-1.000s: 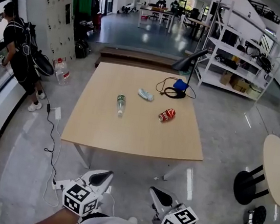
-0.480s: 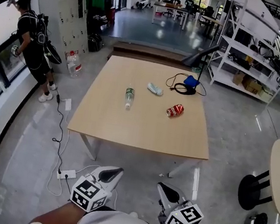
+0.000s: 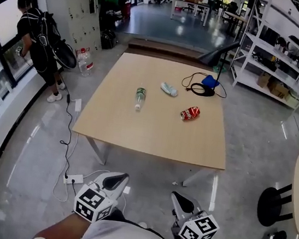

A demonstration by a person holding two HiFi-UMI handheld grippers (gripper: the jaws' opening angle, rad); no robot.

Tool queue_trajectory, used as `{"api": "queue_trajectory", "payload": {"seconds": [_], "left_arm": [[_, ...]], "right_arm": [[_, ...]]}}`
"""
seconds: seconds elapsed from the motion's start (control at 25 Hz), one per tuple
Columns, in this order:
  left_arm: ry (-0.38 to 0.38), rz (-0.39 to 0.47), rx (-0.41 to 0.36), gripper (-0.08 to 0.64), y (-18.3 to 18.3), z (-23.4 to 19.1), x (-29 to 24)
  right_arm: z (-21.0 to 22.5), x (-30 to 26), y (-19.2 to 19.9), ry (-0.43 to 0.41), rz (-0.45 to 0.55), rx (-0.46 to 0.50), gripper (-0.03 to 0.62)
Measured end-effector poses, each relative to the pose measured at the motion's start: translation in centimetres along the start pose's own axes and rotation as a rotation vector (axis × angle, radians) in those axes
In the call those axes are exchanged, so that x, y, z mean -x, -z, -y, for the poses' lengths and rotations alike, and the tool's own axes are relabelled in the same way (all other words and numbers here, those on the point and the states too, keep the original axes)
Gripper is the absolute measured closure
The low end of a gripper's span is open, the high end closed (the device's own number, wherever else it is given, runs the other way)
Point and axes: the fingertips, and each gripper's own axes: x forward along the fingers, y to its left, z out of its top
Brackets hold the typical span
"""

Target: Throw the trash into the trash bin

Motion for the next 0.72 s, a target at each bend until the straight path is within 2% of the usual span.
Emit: {"api": "queue_trajectory", "payload": {"seconds": [0.12, 0.2, 0.4, 0.72], "left_arm": [[-0.026, -0.003, -0.002, 0.554, 0.0, -1.1, -0.2], [-0.041, -0.007, 0.007, 0.554, 0.2, -2.4, -0.4], [-0.053, -0.032, 0.074, 0.554, 0.9, -7.5, -1.4], [0.006, -0.036, 0.039, 0.554, -1.2, -16.3, -4.4]], "right_arm": [[0.3, -1.2, 0.0, -0.017, -0.014, 0.002, 0.591], [0.4, -2.5, -0.1, -0.027, -0.027, 0.007, 0.554], [0.9, -6.6, -0.3, -0.007, -0.063, 0.012, 0.521], [1.4, -16.6, -2.2, 0.04, -0.106, -0.018, 0.515]]}}
